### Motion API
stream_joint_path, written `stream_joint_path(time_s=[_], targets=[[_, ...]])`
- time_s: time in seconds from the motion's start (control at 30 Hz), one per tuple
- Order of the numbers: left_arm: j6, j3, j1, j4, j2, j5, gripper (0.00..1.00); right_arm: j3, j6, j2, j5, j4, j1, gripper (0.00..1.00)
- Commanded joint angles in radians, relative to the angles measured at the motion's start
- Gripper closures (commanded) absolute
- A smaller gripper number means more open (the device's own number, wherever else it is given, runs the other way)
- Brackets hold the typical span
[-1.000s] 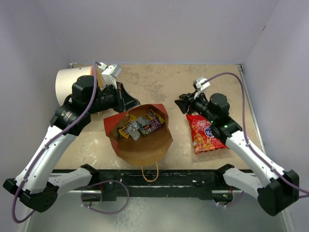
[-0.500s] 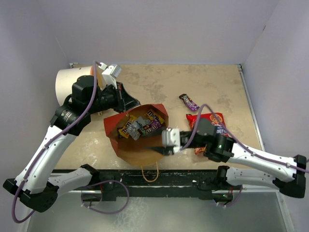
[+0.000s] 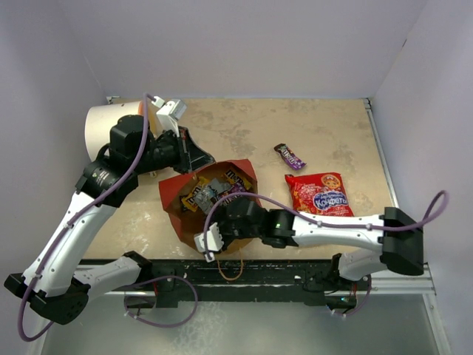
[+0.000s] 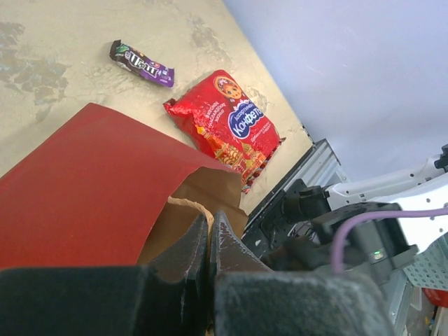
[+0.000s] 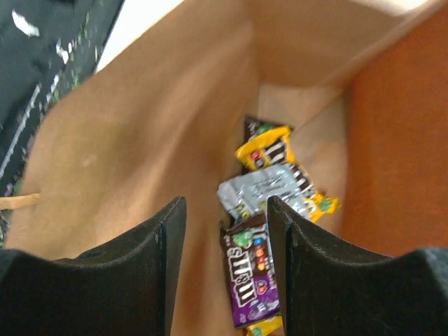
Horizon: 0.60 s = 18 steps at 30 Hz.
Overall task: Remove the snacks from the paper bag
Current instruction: Take out the snack from the paper bag.
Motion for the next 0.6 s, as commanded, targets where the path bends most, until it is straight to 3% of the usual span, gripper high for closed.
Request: stream_joint_path(time_s=[0.0, 0.57], targets=[[0.0, 0.087, -0.005, -0.019, -0.003, -0.002, 1.0, 0.072, -0.075, 0.071, 0.117, -0.086, 0.0, 0.47], [-0.099, 0.055, -0.005, 0.074, 0.003, 0.075, 1.0, 0.094, -0.085, 0.29, 0.323, -0.051, -0.041, 0.41]])
